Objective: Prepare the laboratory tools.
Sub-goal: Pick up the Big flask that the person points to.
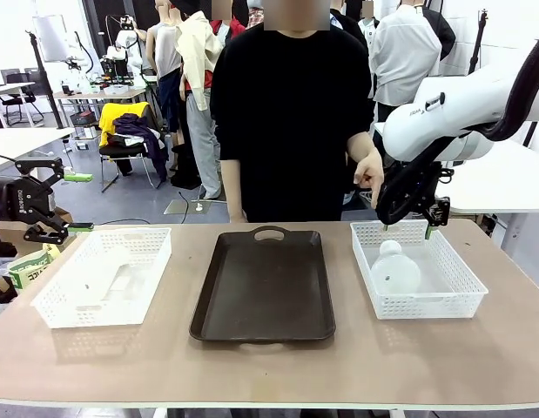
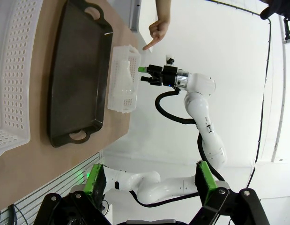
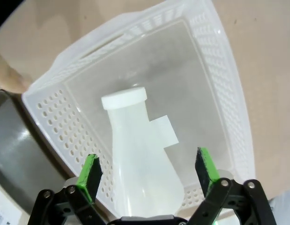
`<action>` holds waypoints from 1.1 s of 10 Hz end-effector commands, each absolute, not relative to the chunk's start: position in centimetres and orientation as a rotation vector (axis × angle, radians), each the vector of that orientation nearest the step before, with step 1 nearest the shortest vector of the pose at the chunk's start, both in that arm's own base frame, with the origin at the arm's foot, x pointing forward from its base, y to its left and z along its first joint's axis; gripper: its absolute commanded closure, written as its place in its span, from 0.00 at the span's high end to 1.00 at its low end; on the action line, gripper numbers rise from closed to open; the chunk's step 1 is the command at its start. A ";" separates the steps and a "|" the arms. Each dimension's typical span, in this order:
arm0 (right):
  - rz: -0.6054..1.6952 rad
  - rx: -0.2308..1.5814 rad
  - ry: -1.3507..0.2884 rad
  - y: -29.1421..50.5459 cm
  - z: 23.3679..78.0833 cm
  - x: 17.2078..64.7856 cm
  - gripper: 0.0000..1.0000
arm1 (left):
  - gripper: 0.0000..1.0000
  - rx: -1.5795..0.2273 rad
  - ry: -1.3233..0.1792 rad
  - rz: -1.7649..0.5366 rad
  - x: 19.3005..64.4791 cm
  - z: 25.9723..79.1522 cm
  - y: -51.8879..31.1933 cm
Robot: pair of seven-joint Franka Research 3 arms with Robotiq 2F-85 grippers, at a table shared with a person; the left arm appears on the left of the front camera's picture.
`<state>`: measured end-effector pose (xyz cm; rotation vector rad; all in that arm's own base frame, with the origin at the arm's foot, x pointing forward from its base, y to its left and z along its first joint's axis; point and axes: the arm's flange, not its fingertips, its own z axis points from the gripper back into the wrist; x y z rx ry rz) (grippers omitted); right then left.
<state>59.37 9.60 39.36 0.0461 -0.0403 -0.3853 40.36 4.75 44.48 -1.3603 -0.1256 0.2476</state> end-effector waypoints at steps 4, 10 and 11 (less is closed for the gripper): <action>-0.404 0.007 -0.071 11.5 35.6 61.8 1.00 | 1.00 -1.370 -0.117 0.252 40.2 44.8 4.8; -0.392 -0.026 -0.104 12.9 33.1 62.6 1.00 | 1.00 -1.370 -0.117 0.252 40.2 44.8 4.8; -0.393 -0.033 -0.116 13.1 32.9 62.5 1.00 | 1.00 -1.370 -0.117 0.252 40.2 44.8 4.8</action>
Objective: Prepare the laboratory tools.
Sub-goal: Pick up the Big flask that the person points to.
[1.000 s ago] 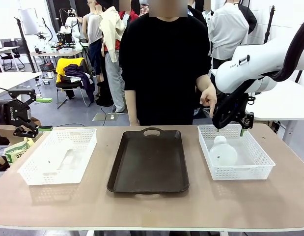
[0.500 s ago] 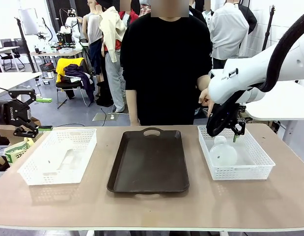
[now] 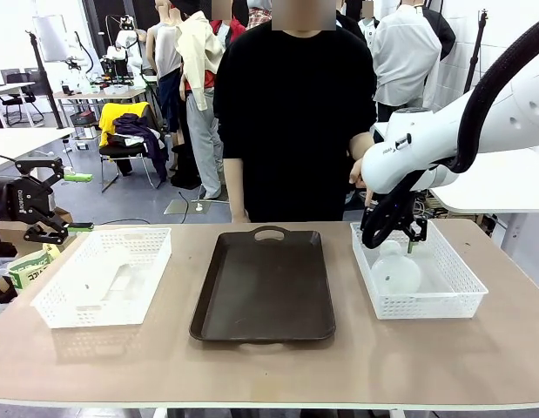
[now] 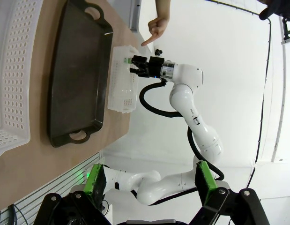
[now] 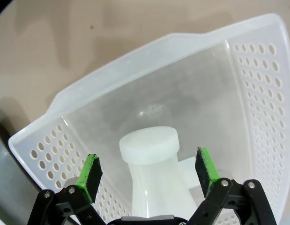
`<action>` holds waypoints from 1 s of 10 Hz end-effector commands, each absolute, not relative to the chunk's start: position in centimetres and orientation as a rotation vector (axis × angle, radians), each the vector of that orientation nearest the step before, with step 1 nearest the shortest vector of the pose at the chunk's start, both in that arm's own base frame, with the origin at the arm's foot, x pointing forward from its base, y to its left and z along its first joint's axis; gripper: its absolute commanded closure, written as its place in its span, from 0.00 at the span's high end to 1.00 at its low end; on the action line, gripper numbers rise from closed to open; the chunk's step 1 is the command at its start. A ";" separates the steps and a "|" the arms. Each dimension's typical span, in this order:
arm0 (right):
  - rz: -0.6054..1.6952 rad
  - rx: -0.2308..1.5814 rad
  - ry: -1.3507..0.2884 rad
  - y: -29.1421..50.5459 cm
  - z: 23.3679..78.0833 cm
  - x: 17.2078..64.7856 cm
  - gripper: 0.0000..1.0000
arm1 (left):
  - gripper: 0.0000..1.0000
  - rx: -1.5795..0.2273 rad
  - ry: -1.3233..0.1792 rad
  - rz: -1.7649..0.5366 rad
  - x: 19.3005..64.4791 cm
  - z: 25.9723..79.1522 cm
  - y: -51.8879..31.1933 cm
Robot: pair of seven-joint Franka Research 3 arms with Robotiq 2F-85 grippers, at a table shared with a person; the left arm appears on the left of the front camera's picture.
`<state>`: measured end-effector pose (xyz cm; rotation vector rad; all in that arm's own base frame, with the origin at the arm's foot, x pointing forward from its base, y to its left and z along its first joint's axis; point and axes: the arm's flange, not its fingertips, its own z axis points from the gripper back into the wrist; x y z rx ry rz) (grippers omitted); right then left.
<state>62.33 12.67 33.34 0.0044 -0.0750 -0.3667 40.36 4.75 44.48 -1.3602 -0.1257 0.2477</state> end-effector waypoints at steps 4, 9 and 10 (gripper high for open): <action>-0.394 -0.042 -0.107 13.2 32.2 62.6 1.00 | 1.00 -1.370 -0.117 0.252 40.2 44.8 4.8; -0.382 -0.070 -0.113 13.0 31.4 62.6 0.91 | 1.00 -1.370 -0.117 0.252 40.2 44.8 4.8; -0.382 -0.072 -0.108 13.0 31.2 62.7 0.74 | 1.00 -1.370 -0.117 0.252 40.2 44.8 4.8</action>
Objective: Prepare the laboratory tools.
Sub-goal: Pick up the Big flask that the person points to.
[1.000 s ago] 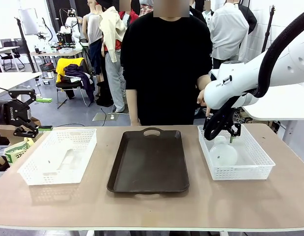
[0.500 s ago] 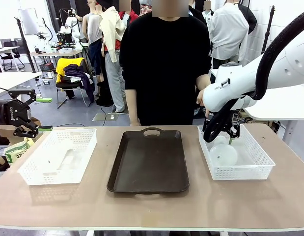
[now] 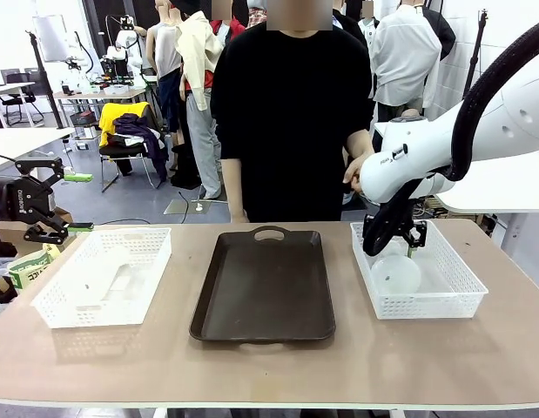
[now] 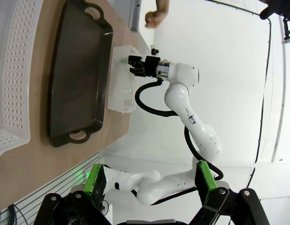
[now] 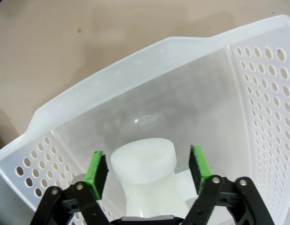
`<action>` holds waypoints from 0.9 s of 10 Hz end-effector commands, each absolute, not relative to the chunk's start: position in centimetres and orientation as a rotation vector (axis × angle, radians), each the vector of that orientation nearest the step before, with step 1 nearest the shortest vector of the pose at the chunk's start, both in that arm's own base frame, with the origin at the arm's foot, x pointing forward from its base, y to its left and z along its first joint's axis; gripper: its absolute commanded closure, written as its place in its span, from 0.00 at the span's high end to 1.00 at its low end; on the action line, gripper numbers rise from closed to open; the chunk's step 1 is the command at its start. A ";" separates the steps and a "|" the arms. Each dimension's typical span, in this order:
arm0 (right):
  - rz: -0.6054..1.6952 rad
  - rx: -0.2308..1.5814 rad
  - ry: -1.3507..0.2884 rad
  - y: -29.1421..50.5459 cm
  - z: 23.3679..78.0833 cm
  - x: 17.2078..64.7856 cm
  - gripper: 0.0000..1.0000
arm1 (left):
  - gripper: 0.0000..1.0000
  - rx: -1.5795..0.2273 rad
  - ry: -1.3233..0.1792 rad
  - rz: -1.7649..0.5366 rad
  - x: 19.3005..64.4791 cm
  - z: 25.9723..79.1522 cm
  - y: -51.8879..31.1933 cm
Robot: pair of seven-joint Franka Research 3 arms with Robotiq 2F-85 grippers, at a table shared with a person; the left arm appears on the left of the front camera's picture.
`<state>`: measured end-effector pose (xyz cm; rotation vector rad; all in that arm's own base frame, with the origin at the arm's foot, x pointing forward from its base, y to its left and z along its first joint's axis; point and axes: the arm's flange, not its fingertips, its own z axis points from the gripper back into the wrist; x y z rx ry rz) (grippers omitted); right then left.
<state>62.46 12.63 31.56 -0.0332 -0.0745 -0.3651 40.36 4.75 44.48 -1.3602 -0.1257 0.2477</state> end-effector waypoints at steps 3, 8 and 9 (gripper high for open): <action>-0.379 -0.090 -0.107 13.1 31.0 62.8 0.24 | 1.00 -1.370 -0.117 0.252 40.2 44.8 4.8; -0.399 -0.107 -0.109 12.6 31.1 62.6 0.00 | 1.00 -1.370 -0.117 0.252 40.2 44.8 4.8; -0.424 -0.126 -0.109 12.4 31.1 62.5 0.00 | 1.00 -1.370 -0.117 0.252 40.2 44.8 4.8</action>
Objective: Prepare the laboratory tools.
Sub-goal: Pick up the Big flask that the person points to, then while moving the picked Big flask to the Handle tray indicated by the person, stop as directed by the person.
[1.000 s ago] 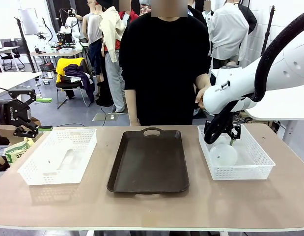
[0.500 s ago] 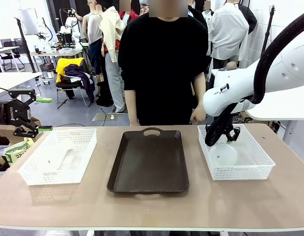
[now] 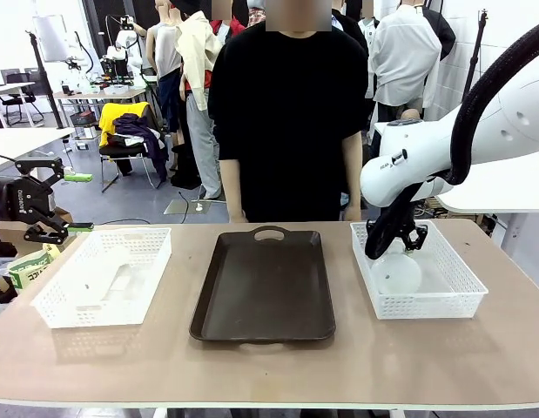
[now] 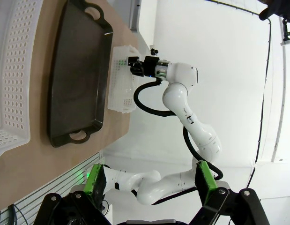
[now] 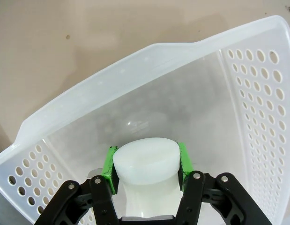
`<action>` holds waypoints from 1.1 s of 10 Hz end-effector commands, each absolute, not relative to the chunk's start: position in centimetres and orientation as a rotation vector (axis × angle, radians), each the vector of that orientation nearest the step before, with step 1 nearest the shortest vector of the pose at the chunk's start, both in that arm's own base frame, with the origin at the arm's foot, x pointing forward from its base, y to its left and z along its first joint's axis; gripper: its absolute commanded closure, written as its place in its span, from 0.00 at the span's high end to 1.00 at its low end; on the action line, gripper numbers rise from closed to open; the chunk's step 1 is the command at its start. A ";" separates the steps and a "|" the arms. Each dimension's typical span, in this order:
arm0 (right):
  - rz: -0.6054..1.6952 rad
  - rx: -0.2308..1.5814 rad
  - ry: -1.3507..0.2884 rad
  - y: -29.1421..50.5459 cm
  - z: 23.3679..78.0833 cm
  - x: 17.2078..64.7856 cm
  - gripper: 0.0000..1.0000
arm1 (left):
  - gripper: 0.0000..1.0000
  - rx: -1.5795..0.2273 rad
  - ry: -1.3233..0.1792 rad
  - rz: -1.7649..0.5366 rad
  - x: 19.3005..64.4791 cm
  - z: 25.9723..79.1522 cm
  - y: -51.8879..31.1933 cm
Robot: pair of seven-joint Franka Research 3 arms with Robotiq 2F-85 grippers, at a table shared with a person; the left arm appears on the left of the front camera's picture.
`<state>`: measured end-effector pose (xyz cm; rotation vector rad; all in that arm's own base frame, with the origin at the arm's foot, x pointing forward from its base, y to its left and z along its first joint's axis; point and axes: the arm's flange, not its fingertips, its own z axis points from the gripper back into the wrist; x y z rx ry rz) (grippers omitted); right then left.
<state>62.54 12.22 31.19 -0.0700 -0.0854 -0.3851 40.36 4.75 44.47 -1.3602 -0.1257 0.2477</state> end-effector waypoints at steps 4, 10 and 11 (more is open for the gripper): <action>-0.372 -0.066 -0.084 12.4 31.2 62.5 0.00 | 1.00 -1.370 -0.117 0.252 40.2 44.8 4.8; -0.372 -0.066 -0.084 12.4 31.2 62.5 0.00 | 1.00 -1.370 -0.117 0.252 40.2 44.8 4.8; -0.372 -0.066 -0.084 12.4 31.2 62.5 0.00 | 1.00 -1.370 -0.117 0.252 40.2 44.8 4.8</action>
